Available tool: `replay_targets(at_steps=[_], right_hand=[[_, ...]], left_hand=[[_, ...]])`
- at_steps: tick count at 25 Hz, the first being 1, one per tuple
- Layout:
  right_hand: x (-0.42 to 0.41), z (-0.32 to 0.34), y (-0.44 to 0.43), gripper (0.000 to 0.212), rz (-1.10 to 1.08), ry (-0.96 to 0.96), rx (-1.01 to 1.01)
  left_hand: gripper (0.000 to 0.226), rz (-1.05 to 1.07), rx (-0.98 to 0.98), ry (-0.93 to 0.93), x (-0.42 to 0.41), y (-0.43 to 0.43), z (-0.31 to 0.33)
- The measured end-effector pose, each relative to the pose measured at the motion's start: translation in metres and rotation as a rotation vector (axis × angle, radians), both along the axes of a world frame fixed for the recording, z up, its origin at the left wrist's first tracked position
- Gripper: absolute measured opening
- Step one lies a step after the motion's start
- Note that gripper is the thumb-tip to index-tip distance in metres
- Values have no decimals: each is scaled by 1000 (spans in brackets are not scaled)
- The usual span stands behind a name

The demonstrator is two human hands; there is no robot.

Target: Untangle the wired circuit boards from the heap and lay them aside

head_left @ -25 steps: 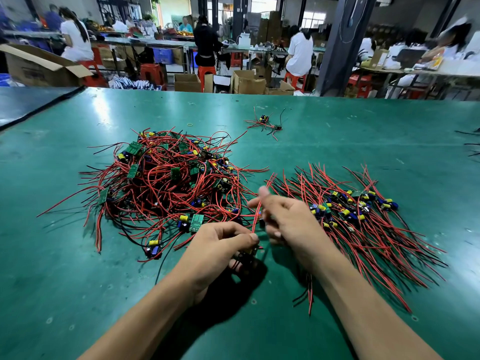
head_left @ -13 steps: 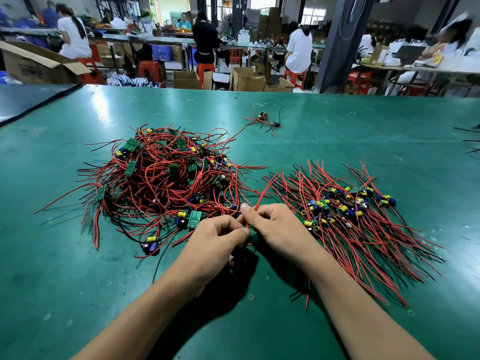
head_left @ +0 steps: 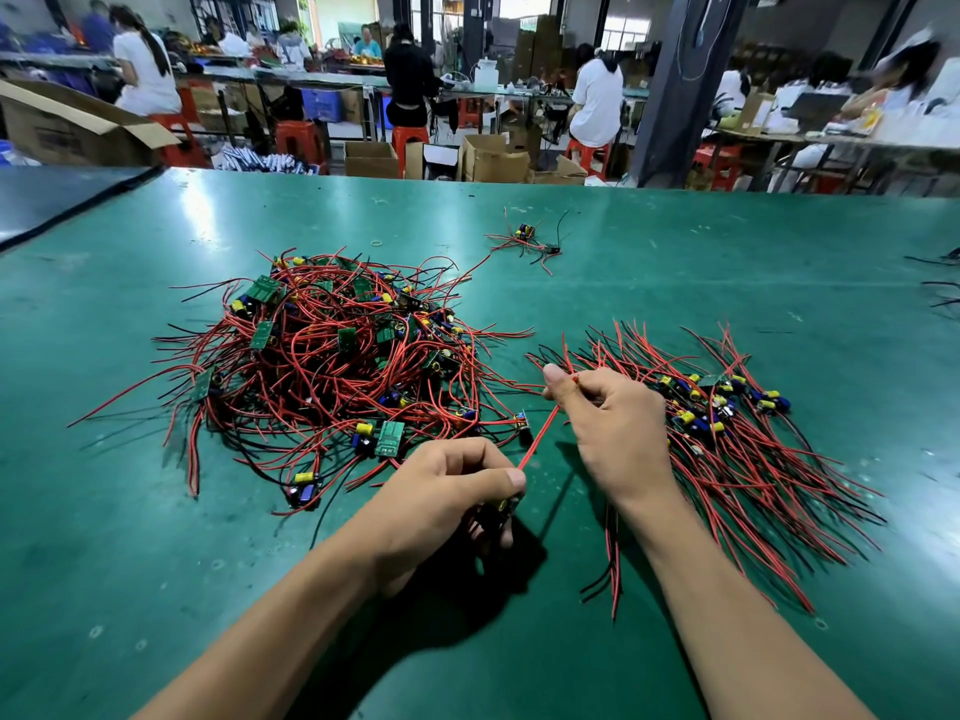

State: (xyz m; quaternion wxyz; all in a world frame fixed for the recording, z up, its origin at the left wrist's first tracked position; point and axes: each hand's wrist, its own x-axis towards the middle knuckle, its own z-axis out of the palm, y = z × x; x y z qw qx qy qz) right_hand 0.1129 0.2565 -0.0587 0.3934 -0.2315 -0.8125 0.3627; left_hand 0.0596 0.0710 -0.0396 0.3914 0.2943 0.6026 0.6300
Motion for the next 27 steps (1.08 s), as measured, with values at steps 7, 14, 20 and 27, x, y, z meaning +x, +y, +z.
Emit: replay_targets(at_steps=[7, 14, 20, 27], right_hand=[[-4, 12, -5, 48, 225, 174, -1011], [3, 21, -14, 53, 399, 63, -992], [5, 15, -41, 29, 547, -271, -319], [7, 16, -18, 10, 384, -119, -376]], left_hand=[[12, 14, -1, -76, -3, -4, 0], [9, 326, 74, -85, 1, 6, -4], [19, 555, 142, -28, -8, 7, -10], [21, 442, 56, 402, -8, 7, -18]])
